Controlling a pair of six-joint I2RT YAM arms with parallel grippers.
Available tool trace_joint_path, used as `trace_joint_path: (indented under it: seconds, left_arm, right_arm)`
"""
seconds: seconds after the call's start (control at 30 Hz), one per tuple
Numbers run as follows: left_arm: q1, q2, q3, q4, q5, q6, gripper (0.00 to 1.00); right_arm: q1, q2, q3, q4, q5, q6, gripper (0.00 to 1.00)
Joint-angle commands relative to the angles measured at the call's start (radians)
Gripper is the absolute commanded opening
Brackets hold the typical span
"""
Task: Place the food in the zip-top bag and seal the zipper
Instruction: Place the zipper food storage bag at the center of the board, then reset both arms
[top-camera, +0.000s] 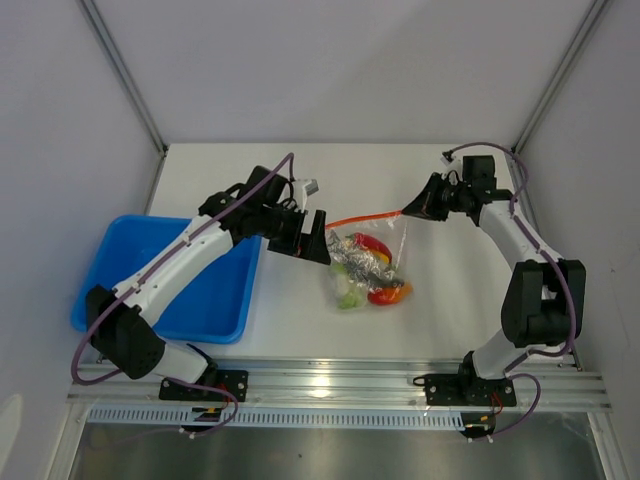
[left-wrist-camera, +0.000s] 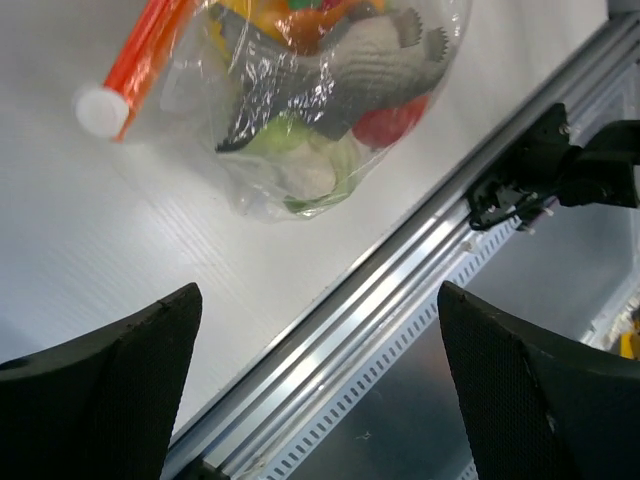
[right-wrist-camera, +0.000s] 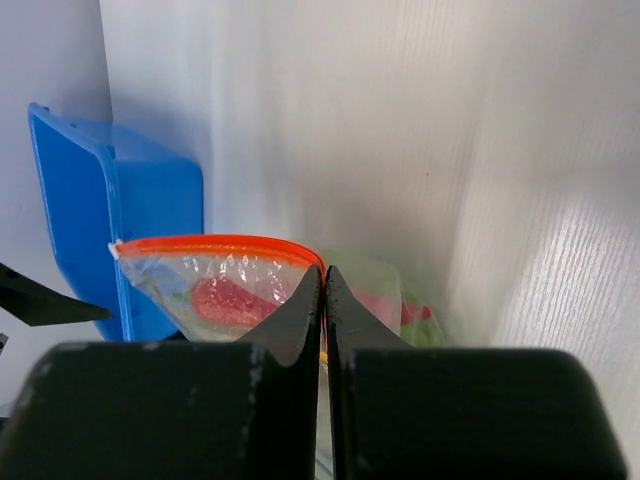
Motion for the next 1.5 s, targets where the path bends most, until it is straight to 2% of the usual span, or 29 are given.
trace_joint_path:
  seconds: [0.0, 0.13, 0.3, 0.57, 0.7, 0.8, 0.83, 0.97, 1.0, 1.03, 1.2, 1.27, 1.3, 1.47]
  left_arm:
    - [0.007, -0.024, 0.064, -0.043, -0.143, 0.016, 1.0]
    - [0.009, -0.041, 0.067, -0.03, -0.125, 0.025, 1.0]
    - [0.009, -0.057, 0.044, 0.011, -0.06, 0.024, 0.99]
    - [0.007, -0.093, 0.015, 0.055, -0.025, 0.015, 1.0]
    - [0.009, -0.096, 0.013, 0.065, -0.013, 0.004, 0.99]
    - [0.007, -0.1, 0.009, 0.069, -0.009, -0.001, 0.99]
    - [0.007, -0.102, 0.004, 0.072, -0.008, -0.002, 0.99]
    - [0.007, -0.113, -0.014, 0.08, -0.006, -0.011, 1.0]
    - [0.007, -0.111, -0.014, 0.083, -0.005, -0.017, 0.99]
    - [0.007, -0.111, -0.016, 0.083, -0.003, -0.019, 1.0]
    - [0.009, -0.11, -0.022, 0.088, -0.008, -0.034, 1.0]
    - [0.007, -0.11, -0.02, 0.091, -0.005, -0.044, 1.0]
    - [0.007, -0.11, -0.022, 0.095, -0.005, -0.048, 0.99]
    - [0.007, -0.116, -0.039, 0.111, -0.003, -0.091, 0.99]
  right_arm:
    - [-0.016, 0.048, 0.083, 0.012, 0.034, 0.03, 0.0]
    - [-0.042, 0.117, 0.125, 0.078, 0.055, 0.119, 0.0]
    - [-0.094, 0.258, 0.232, 0.071, 0.097, 0.171, 0.0]
    - [-0.109, 0.569, 0.54, -0.169, 0.193, 0.136, 0.0]
    - [-0.102, 0.649, 0.613, -0.262, 0.233, 0.121, 0.04]
    - [-0.097, 0.659, 0.605, -0.285, 0.246, 0.096, 0.13]
    - [-0.095, 0.654, 0.605, -0.291, 0.252, 0.088, 0.22]
    - [-0.085, 0.611, 0.599, -0.308, 0.313, 0.048, 0.42]
    - [-0.083, 0.599, 0.598, -0.314, 0.322, 0.035, 0.53]
    - [-0.083, 0.576, 0.599, -0.318, 0.327, 0.03, 0.73]
    - [-0.071, 0.466, 0.565, -0.348, 0.365, 0.01, 0.81]
    - [-0.06, 0.374, 0.51, -0.347, 0.384, 0.008, 0.85]
    - [-0.054, 0.34, 0.489, -0.344, 0.402, 0.007, 0.99]
    - [0.013, 0.125, 0.362, -0.379, 0.466, -0.001, 0.99]
